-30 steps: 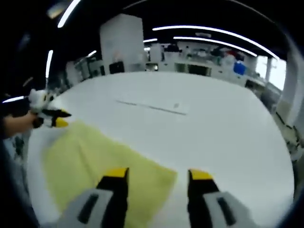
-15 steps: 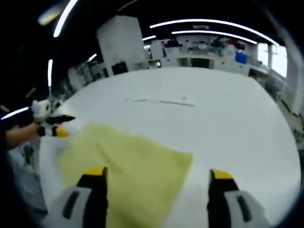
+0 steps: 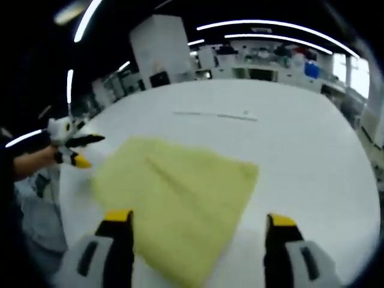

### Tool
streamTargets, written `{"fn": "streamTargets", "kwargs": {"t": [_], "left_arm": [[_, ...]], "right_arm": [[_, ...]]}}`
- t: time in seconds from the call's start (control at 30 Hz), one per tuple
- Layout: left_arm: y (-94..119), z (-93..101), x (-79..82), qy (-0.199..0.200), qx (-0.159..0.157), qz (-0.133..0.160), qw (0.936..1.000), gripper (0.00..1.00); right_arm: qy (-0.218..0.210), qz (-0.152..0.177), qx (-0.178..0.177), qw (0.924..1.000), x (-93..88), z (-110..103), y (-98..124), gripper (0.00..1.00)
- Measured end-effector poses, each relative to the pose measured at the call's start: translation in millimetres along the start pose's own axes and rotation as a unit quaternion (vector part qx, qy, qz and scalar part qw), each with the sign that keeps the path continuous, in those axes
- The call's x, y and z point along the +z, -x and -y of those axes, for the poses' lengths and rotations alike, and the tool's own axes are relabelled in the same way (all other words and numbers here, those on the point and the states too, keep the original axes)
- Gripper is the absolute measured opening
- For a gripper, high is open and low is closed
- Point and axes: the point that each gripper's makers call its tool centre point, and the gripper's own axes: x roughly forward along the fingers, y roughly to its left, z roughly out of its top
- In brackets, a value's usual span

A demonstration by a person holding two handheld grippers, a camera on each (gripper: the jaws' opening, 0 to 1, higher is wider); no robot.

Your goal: Fold the garment on the visible template until the final outline fits inside the template.

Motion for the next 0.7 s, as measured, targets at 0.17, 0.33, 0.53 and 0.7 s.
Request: {"fn": "streamTargets", "kwargs": {"t": [0.17, 0.33, 0.53, 0.7], "left_arm": [[7, 9.7, -7.8, 0.005, -0.010, -0.002, 0.9999, 0.97], [13, 22.4, -19.7, 0.014, -0.020, -0.007, 0.9997, 0.90], [21, 30.4, -29.4, 0.013, -0.020, -0.012, 0.9996, 0.71], [24, 30.8, -35.9, 0.027, -0.020, -0.013, 0.9994, 0.64]], "right_arm": [[0.001, -0.013, 0.006, 0.9999, -22.2, -14, 10, 0.90], [0.000, -0.019, 0.010, 0.9998, -36.6, -22, 13, 0.88], [-0.006, -0.025, 0.013, 0.9996, -51.6, -29, 15, 0.83], [-0.006, -0.028, 0.012, 0.9995, -61.9, -34, 17, 0.73]]}}
